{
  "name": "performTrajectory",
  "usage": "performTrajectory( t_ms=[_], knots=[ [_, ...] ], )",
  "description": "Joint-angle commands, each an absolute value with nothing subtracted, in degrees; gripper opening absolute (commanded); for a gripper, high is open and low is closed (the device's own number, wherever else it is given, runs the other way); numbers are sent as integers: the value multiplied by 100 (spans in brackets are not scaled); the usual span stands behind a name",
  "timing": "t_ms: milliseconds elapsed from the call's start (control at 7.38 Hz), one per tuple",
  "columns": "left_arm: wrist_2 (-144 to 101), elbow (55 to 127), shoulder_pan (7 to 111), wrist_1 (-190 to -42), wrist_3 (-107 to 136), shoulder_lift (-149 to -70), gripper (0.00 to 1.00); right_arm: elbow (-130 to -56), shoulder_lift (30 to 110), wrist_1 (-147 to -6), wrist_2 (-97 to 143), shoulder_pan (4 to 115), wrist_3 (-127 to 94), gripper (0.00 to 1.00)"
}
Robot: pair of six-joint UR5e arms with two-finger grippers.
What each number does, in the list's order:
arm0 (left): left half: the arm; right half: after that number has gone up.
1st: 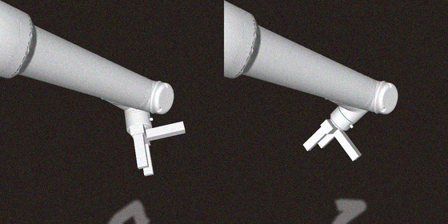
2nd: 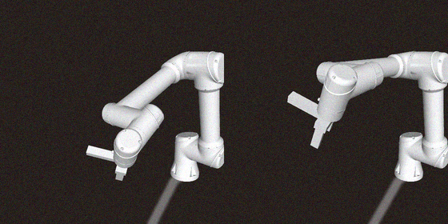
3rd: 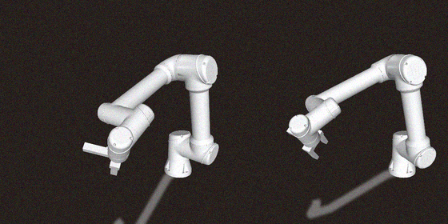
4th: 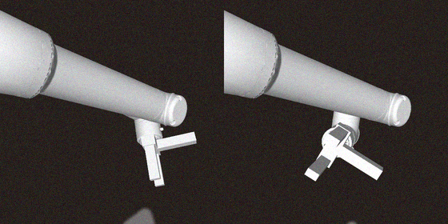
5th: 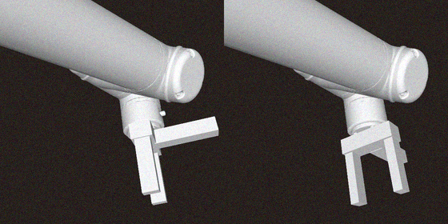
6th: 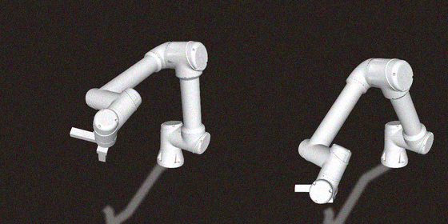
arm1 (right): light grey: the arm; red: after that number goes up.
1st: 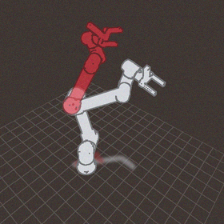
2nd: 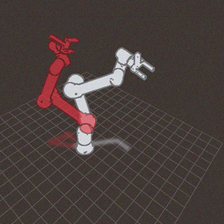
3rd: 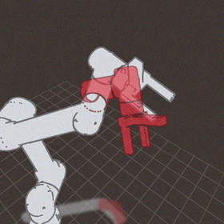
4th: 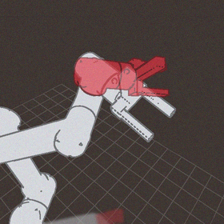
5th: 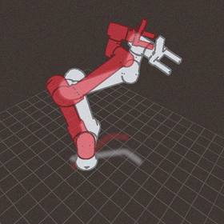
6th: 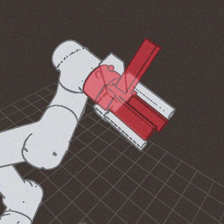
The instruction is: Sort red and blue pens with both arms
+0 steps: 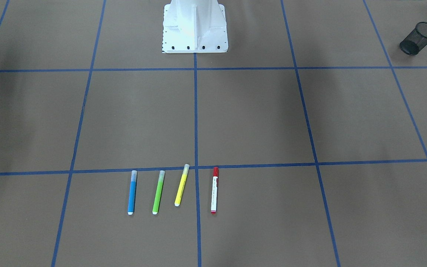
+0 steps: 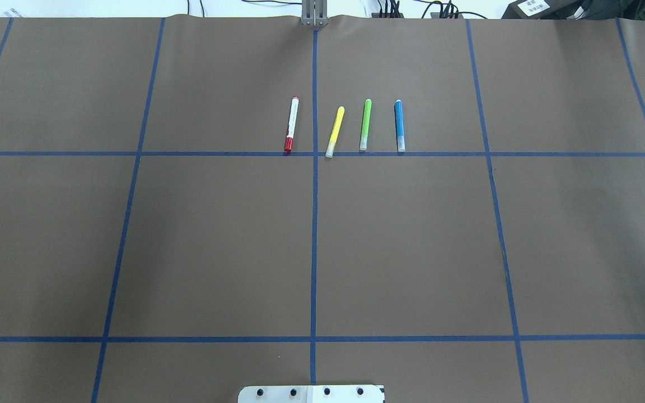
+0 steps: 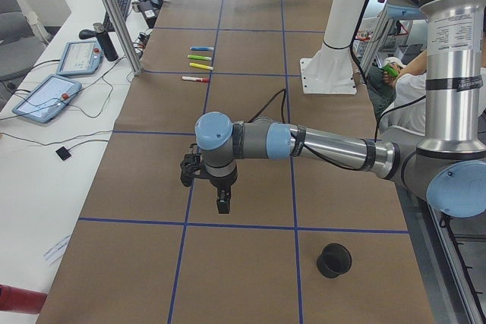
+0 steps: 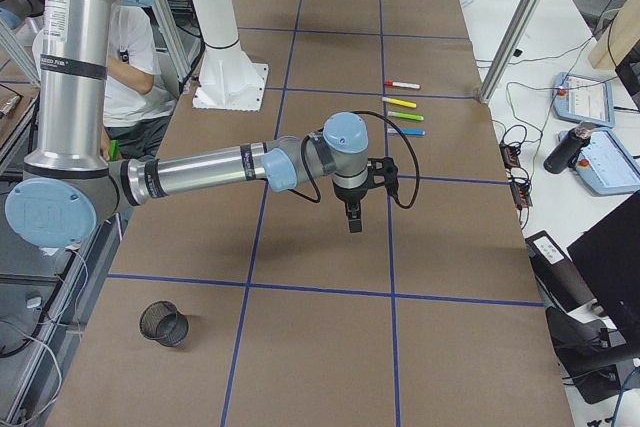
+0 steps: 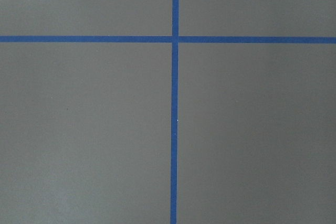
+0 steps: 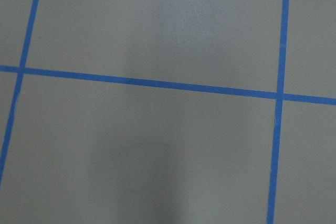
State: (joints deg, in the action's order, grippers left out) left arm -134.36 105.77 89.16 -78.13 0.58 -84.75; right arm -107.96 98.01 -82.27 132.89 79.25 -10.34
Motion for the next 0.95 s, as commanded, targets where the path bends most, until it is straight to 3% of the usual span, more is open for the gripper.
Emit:
performTrajectory(
  t_ms=[0, 812],
  knots=[
    [-13438, 10678, 8912, -7753, -261, -8333, 100, -10775, 9817, -8341, 13289, 7971, -870, 100],
    [-13430, 10767, 8877, -7787, -237, -8332, 100, -10679, 9738, -8656, 13280, 7910, -475, 100]
  ],
)
